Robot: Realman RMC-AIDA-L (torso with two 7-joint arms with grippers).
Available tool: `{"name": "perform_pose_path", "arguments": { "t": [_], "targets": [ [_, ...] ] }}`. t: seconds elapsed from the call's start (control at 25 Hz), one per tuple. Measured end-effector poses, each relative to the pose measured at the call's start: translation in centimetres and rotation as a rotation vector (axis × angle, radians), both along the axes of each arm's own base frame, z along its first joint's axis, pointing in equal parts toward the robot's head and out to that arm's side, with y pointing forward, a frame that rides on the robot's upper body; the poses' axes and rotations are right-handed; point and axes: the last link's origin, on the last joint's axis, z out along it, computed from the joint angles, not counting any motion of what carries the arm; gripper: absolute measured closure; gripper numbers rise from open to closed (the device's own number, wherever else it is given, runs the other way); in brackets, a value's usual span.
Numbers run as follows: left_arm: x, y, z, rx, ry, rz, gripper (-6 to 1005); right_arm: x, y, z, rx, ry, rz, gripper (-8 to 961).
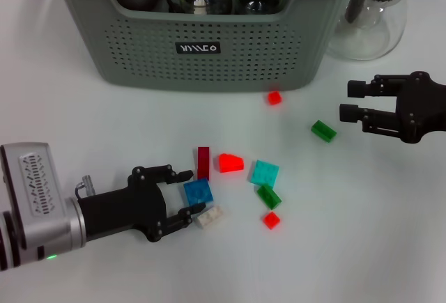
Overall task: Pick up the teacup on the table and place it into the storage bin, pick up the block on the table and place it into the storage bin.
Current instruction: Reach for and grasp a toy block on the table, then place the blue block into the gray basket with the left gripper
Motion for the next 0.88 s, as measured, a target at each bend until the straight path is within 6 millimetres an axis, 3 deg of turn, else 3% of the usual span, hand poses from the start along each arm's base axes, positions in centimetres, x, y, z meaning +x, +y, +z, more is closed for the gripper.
{"name": "perform_pose_path", "arguments": {
  "t": [0.64, 0.76, 0.88],
  "targets": [
    [-0.13, 0.21, 0.13, 0.005, -0.002, 0.020, 484, 0.12, -0.02, -0.01, -0.002, 0.001, -0.005, 428],
    [-0.14, 0.33, 0.18, 0.000, -0.006, 0.034, 603, 0.09, -0.02, -0.01, -0.003, 0.003, -0.005, 428],
    [-0.18, 0.37, 0.46, -0.008, -0.013, 0.047, 603, 0.04, 0.00, 0.00, -0.003, 0.004, -0.003, 428]
  ]
}}
